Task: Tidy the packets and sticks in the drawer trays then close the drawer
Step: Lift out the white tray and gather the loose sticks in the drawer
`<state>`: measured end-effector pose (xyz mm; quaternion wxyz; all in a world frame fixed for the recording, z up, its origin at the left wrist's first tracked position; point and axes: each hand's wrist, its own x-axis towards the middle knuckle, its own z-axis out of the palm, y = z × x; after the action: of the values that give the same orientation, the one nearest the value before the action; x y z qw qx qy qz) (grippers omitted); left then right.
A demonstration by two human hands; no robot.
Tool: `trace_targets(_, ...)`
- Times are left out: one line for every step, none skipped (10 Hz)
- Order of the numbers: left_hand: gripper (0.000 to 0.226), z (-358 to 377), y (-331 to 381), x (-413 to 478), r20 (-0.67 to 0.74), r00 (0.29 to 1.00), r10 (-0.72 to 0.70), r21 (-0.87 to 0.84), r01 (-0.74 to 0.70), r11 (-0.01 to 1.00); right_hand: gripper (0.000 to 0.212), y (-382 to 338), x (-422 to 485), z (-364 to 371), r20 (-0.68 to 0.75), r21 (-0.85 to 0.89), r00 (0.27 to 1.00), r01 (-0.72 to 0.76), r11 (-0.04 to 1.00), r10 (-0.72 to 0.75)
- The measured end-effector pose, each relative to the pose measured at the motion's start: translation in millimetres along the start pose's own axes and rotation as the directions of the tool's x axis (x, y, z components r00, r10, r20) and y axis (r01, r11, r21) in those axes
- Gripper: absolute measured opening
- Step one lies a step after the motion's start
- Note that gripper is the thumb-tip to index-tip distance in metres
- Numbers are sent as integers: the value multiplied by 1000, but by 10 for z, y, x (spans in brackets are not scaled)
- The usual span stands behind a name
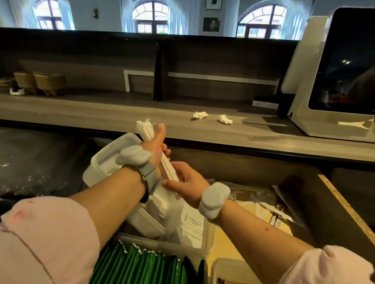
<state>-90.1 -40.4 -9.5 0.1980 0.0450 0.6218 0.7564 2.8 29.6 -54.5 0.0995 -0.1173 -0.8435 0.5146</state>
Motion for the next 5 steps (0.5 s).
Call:
trace_targets(36, -97, -42, 69, -6, 1000, 14, 54, -13, 998, 45, -111, 47, 145, 96, -175, 991, 114, 978, -98)
trace_targets(28, -213, 99, 134, -19, 997, 70, 110, -68, 992, 47, -77, 152, 262, 116, -242, 989, 122, 963, -96)
trace_targets(38, -310, 302, 179, -80, 988, 133, 233, -111, 966, 39, 112, 349, 364, 74, -483, 978, -138, 865, 198)
trace_targets(36, -332, 383, 125, -10, 985, 173, 461, -149, 875, 39, 160, 414, 392, 114, -561, 950, -178, 809, 289)
trace_targets(33, -318, 346, 148, 93, 988, 122, 543, -153, 826, 41, 190, 464, 428, 148, -623, 947, -135, 771, 285)
